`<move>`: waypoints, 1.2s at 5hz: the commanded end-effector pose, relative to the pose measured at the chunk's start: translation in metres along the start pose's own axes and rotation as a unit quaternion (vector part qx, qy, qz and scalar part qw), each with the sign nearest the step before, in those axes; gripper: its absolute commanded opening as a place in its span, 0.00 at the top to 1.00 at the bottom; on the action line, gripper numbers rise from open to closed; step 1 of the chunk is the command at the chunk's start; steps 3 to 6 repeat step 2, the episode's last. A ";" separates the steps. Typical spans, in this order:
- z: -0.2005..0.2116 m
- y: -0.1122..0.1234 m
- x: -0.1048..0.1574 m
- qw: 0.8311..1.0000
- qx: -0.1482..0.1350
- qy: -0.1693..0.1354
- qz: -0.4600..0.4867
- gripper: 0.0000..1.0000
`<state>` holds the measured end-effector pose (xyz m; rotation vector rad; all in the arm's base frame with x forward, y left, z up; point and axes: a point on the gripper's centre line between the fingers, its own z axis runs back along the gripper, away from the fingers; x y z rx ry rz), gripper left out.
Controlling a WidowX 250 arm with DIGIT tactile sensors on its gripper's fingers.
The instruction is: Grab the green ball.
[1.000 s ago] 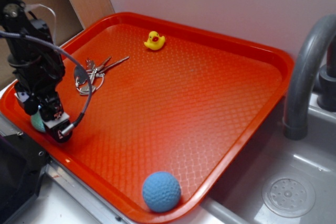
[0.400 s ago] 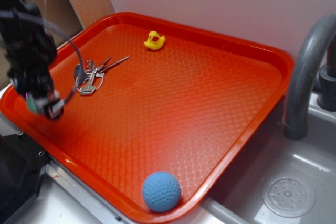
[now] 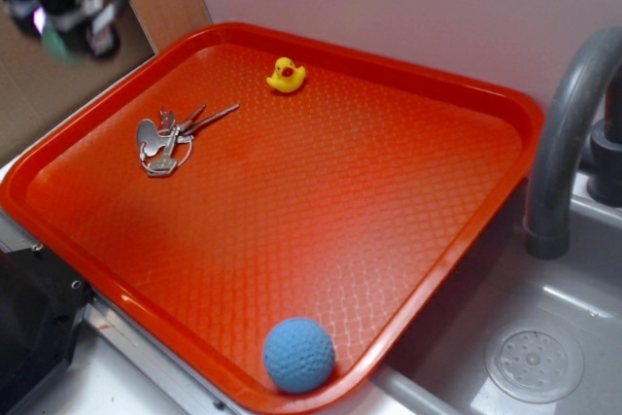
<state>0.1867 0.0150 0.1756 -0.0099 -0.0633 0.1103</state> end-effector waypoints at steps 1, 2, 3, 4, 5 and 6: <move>0.055 -0.001 0.009 0.999 -0.006 -0.039 0.008 1.00; 0.049 -0.001 0.009 0.999 0.006 -0.033 0.007 1.00; 0.049 -0.001 0.009 0.999 0.006 -0.033 0.007 1.00; 0.049 -0.001 0.009 0.999 0.006 -0.033 0.007 1.00; 0.049 -0.001 0.009 0.999 0.006 -0.033 0.007 1.00; 0.049 -0.001 0.009 0.999 0.006 -0.033 0.007 1.00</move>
